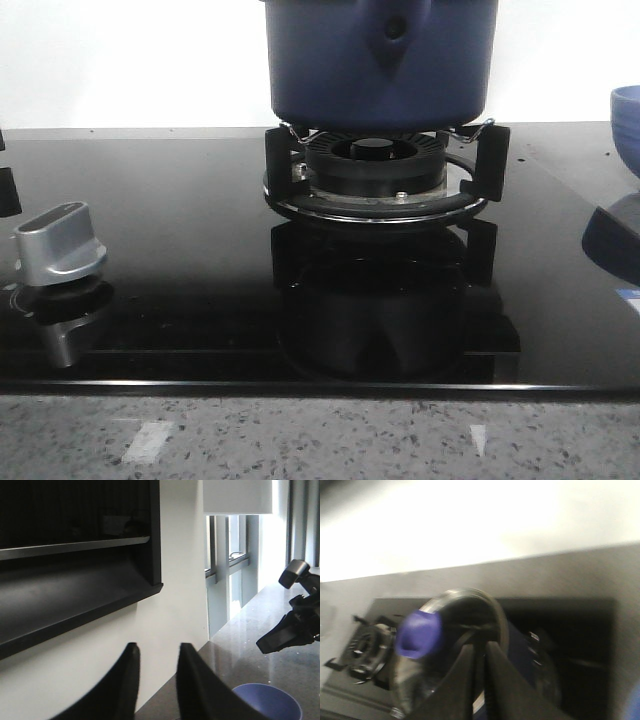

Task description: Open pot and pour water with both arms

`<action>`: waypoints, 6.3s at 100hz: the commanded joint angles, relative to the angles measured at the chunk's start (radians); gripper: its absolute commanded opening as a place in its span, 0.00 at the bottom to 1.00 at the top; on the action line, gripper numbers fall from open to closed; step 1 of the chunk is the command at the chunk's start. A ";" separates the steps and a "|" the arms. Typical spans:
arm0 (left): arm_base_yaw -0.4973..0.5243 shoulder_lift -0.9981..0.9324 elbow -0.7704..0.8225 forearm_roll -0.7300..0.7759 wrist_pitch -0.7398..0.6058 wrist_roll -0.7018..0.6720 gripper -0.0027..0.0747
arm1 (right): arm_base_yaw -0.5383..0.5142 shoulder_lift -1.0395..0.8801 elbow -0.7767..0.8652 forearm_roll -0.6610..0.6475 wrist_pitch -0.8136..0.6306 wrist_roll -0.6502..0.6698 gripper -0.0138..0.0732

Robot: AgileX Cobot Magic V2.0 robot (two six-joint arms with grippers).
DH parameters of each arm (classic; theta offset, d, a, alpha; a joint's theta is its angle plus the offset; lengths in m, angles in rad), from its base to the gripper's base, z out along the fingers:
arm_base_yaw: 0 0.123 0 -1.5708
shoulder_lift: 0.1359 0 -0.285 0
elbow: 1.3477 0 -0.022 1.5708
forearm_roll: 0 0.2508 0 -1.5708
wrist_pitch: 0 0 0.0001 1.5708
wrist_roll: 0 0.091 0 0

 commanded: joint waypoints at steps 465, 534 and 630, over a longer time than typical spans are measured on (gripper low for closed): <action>-0.096 -1.401 1.537 1.459 -0.842 -1.601 0.01 | 0.315 -0.984 1.068 0.134 -0.762 -0.510 0.10; -0.096 -1.401 1.537 1.459 -0.842 -1.601 0.01 | 0.313 -1.064 1.256 -1.037 -1.127 0.570 0.10; -0.096 -1.399 1.537 1.459 -0.842 -1.601 0.01 | 0.305 -1.282 1.367 -1.063 -0.939 0.570 0.10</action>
